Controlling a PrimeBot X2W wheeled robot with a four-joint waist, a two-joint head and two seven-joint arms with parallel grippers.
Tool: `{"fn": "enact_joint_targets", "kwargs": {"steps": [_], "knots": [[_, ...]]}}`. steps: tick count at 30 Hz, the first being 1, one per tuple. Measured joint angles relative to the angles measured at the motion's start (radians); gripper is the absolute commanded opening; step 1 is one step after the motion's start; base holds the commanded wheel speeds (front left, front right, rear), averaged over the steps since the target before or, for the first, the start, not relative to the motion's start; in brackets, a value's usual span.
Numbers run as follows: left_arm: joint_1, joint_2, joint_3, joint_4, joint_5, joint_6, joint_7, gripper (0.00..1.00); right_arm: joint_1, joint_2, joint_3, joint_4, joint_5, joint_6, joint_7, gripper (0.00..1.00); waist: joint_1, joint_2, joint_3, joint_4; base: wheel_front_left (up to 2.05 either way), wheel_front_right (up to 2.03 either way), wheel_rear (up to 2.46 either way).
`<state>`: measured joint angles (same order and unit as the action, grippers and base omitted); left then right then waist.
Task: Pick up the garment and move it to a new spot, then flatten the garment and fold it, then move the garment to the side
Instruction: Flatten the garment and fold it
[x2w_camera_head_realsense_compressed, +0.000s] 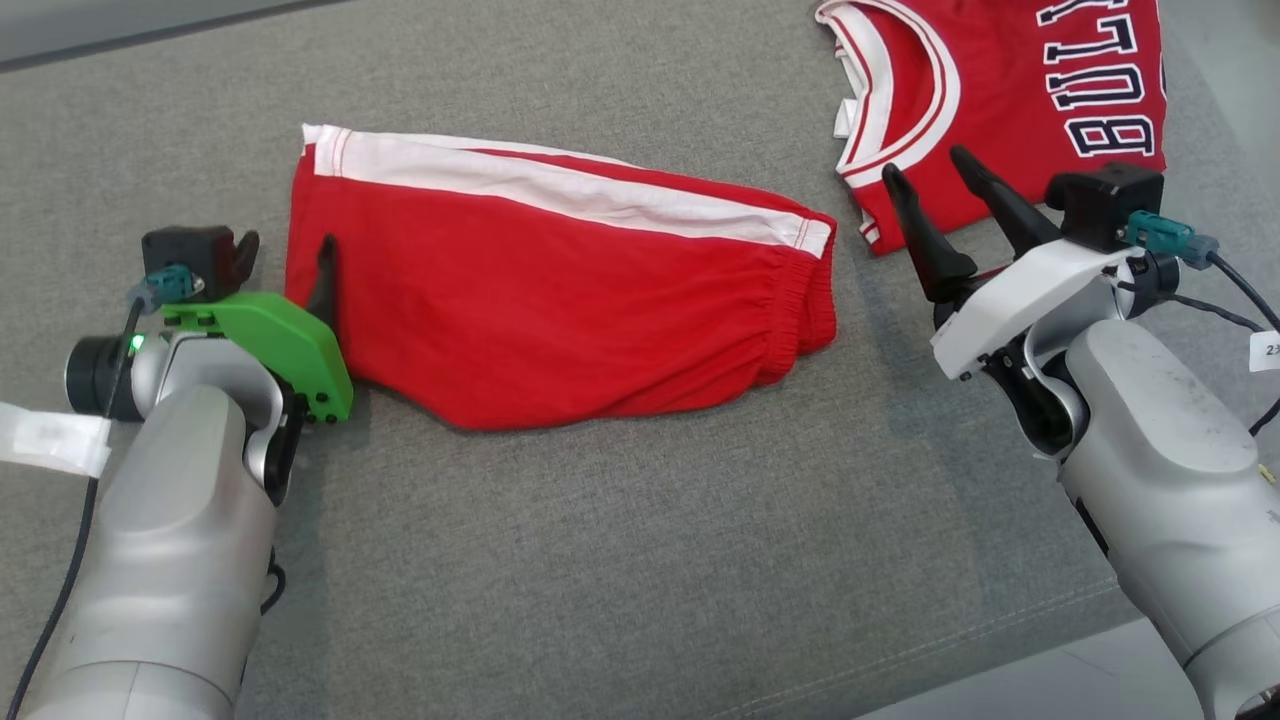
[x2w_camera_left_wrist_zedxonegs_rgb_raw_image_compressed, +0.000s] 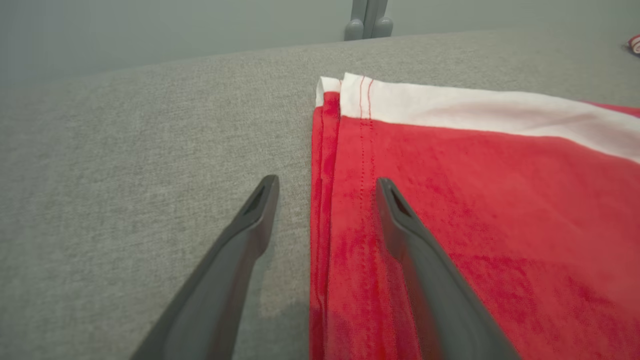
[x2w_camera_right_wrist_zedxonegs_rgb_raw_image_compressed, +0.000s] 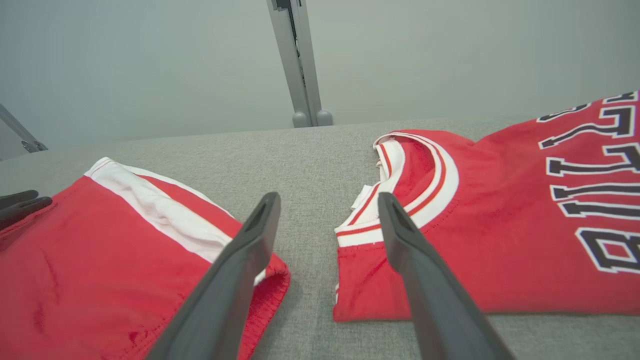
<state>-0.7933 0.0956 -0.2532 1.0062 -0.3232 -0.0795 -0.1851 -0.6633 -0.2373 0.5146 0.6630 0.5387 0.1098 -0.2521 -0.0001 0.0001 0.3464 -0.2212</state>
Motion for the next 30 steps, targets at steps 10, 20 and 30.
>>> {"fn": "enact_joint_targets", "kwargs": {"steps": [10, 20, 30], "knots": [[0.053, -0.017, 0.027, 0.079, -0.062, -0.017, 0.045, 1.0, 0.092, -0.002, -0.038, -0.12, -0.032, -0.007, -0.002, 1.0, 0.0, 0.0, -0.081, 0.022, 0.0, 0.0, 0.0], [0.061, -0.049, 0.013, 0.095, -0.089, -0.035, 0.071, 0.93, 0.163, -0.019, -0.08, -0.198, -0.05, -0.023, -0.002, 1.0, 0.0, 0.0, -0.103, 0.016, 0.0, 0.0, 0.0], [0.059, -0.049, -0.008, 0.116, -0.094, -0.036, 0.101, 0.0, 0.182, -0.014, -0.083, -0.253, -0.073, -0.022, -0.002, 1.0, 0.0, 0.0, -0.096, 0.0, 0.0, 0.0, 0.0]]}}
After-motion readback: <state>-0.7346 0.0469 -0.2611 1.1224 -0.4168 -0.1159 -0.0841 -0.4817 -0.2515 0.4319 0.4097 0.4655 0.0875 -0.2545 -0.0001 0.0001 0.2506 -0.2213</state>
